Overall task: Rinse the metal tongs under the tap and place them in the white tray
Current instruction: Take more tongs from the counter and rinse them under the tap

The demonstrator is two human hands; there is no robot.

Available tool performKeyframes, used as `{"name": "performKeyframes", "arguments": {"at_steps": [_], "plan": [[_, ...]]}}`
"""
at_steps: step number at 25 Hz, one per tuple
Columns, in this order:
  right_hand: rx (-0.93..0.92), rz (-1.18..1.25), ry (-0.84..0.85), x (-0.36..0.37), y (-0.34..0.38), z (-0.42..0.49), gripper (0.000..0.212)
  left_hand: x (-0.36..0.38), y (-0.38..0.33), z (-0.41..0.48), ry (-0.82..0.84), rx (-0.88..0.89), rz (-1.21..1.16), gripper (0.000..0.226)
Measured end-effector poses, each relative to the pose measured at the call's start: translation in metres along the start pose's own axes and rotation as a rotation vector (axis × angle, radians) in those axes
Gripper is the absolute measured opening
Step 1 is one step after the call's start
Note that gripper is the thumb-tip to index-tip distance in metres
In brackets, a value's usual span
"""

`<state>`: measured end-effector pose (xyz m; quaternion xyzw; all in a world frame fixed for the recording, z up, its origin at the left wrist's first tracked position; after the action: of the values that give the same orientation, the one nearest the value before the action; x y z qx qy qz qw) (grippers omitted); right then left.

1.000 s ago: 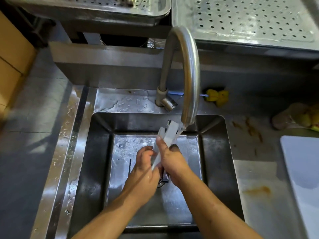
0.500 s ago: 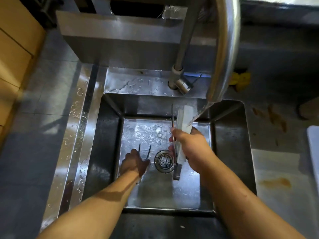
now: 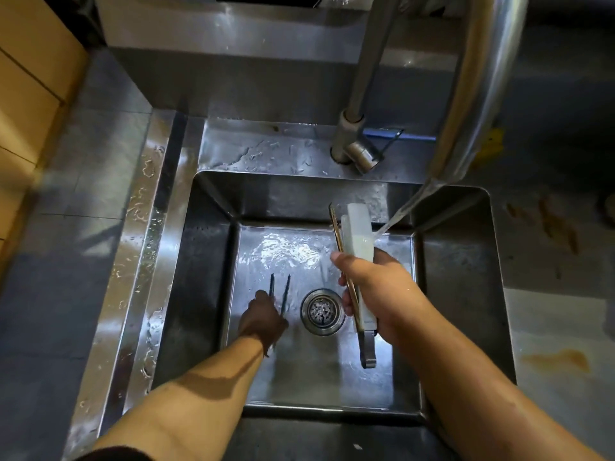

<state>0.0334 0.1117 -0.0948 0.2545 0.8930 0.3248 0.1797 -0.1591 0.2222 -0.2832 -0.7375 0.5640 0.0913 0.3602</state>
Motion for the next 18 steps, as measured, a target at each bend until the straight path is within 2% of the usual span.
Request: {"name": "performKeyframes", "arguments": {"at_steps": [3, 5, 10, 12, 15, 18], "plan": [[0.026, 0.004, -0.023, 0.001, -0.004, -0.003, 0.055, -0.022, -0.047, -0.035, 0.118, -0.086, -0.560, 0.080], [0.041, -0.001, -0.047, 0.003, -0.009, -0.009, 0.058, -0.038, -0.087, -0.073, 0.247, 0.006, -0.730, 0.081], [0.041, 0.043, -0.003, 0.010, -0.007, -0.023, 0.073, -0.079, -0.160, -0.151, 0.457, 0.392, -0.502, 0.039], [-0.012, 0.053, -0.009, 0.000, 0.017, -0.041, 0.074, -0.098, -0.195, -0.182, 0.474, 0.516, -0.423, 0.032], [0.017, 0.012, 0.010, -0.004, 0.021, -0.038, 0.073, -0.101, -0.209, -0.191, 0.564, 0.563, -0.387, 0.037], [0.030, 0.144, 0.015, -0.006, 0.023, -0.034, 0.056, -0.104, -0.206, -0.190, 0.648, 0.448, -0.502, 0.035]]}}
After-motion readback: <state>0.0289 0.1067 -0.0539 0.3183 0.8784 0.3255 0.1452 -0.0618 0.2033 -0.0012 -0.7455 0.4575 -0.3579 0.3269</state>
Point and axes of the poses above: each hand's wrist, its own z-axis towards the middle knuckle, its own x-axis out of the palm, y = z × x, the point moved 5 cm from there along z, towards the middle knuckle, and after that the axes turned 14 degrees about -z, right-handed, at the moved point
